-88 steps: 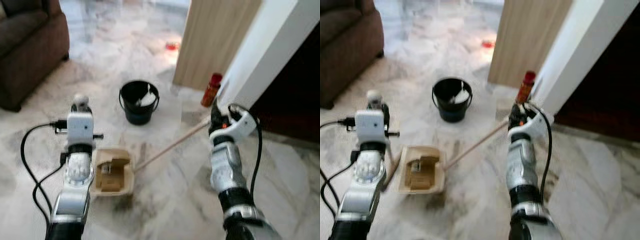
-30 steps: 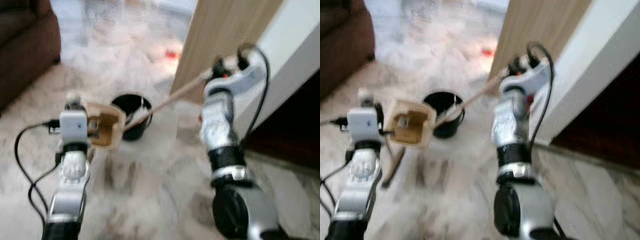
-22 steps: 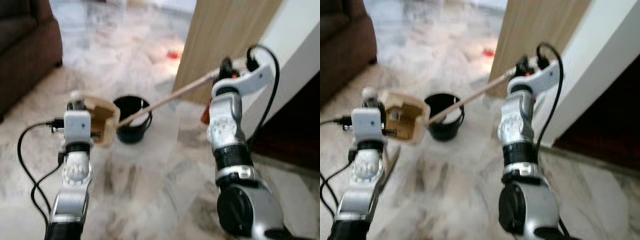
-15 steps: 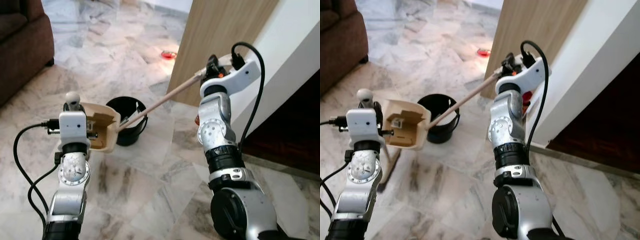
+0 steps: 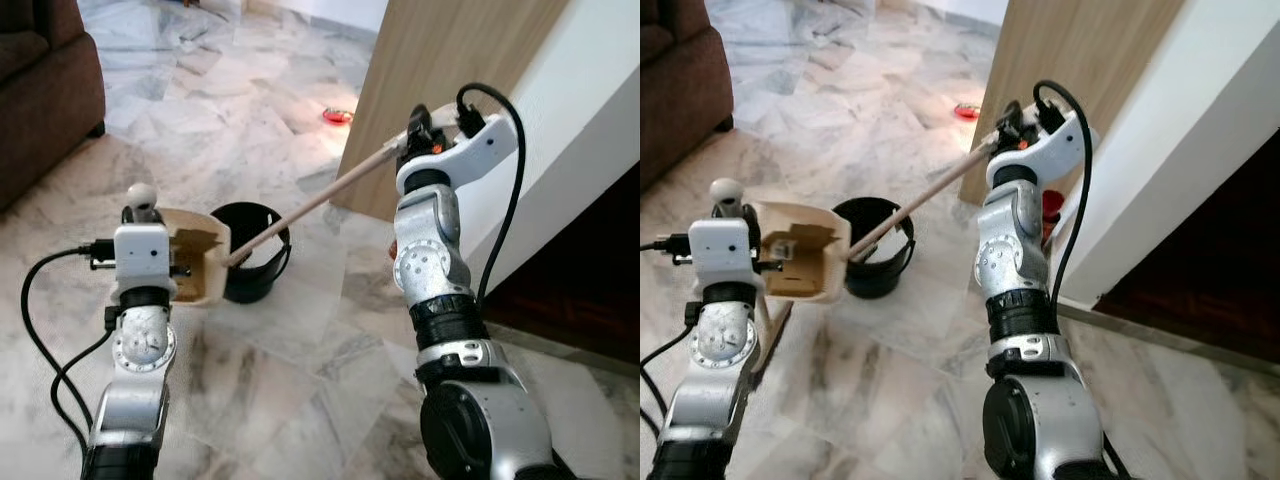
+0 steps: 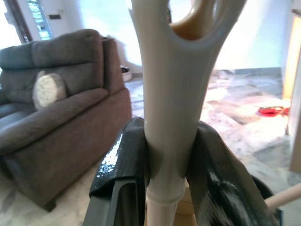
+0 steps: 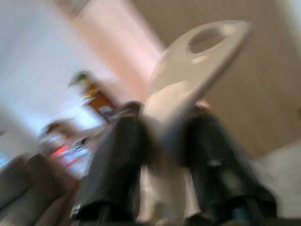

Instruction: Sweep floor

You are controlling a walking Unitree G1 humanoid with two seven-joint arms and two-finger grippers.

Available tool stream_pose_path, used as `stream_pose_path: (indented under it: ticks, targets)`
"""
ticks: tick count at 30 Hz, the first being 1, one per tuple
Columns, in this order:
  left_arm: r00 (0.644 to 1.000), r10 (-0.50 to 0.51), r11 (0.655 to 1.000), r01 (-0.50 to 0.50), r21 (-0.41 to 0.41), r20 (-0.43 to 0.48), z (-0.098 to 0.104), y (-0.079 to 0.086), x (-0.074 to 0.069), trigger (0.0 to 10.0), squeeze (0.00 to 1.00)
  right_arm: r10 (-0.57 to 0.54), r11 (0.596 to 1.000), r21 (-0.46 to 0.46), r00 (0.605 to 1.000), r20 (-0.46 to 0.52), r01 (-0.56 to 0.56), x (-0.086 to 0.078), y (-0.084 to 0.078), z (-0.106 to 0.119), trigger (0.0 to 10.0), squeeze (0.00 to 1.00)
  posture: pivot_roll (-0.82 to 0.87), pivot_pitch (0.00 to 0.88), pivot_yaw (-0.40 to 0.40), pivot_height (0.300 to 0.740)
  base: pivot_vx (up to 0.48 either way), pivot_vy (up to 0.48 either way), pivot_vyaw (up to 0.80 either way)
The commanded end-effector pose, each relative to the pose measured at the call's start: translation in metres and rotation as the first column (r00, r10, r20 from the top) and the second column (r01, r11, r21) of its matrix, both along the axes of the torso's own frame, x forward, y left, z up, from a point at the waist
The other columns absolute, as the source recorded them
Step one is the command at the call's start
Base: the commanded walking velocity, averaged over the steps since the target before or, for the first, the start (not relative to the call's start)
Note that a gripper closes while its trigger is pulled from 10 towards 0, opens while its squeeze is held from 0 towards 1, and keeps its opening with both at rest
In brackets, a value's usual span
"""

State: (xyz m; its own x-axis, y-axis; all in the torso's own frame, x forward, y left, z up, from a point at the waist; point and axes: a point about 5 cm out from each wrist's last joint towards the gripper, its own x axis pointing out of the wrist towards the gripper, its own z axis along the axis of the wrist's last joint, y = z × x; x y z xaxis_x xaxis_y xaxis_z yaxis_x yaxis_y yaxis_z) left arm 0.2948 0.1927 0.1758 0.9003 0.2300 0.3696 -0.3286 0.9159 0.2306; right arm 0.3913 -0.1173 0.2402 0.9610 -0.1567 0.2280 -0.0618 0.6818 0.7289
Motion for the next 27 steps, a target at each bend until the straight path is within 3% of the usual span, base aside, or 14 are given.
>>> stream_pose_path:
  ticks: [1,9,18,27]
  targets:
    - [0.997,-0.023,1.0,0.023,0.008,0.073,0.014,-0.004,0.0,10.0,0.0,-0.006,1.0,0.017,0.995,0.097,0.005,-0.004,0.0,0.024,10.0,0.0,0.14,0.075,-0.146,0.74,0.289,0.0,0.0]
    - [0.997,-0.023,1.0,0.023,0.008,0.08,0.016,-0.005,0.001,10.0,0.0,0.01,1.0,0.018,0.993,0.114,-0.012,-0.005,0.002,0.027,10.0,0.0,0.14,0.074,-0.148,0.74,0.295,0.0,0.0]
    - [0.997,-0.02,1.0,0.02,0.004,0.072,0.013,-0.004,0.0,10.0,0.0,0.026,0.999,0.033,0.979,0.201,-0.033,-0.006,0.004,0.051,10.0,0.0,0.14,0.09,-0.154,0.74,0.297,0.0,0.0]
    - [0.997,-0.013,1.0,0.013,0.001,0.072,0.013,-0.004,0.001,10.0,0.0,0.032,0.998,0.041,0.977,0.21,-0.042,-0.005,0.005,0.056,10.0,0.0,0.14,0.098,-0.157,0.74,0.297,0.0,0.0]
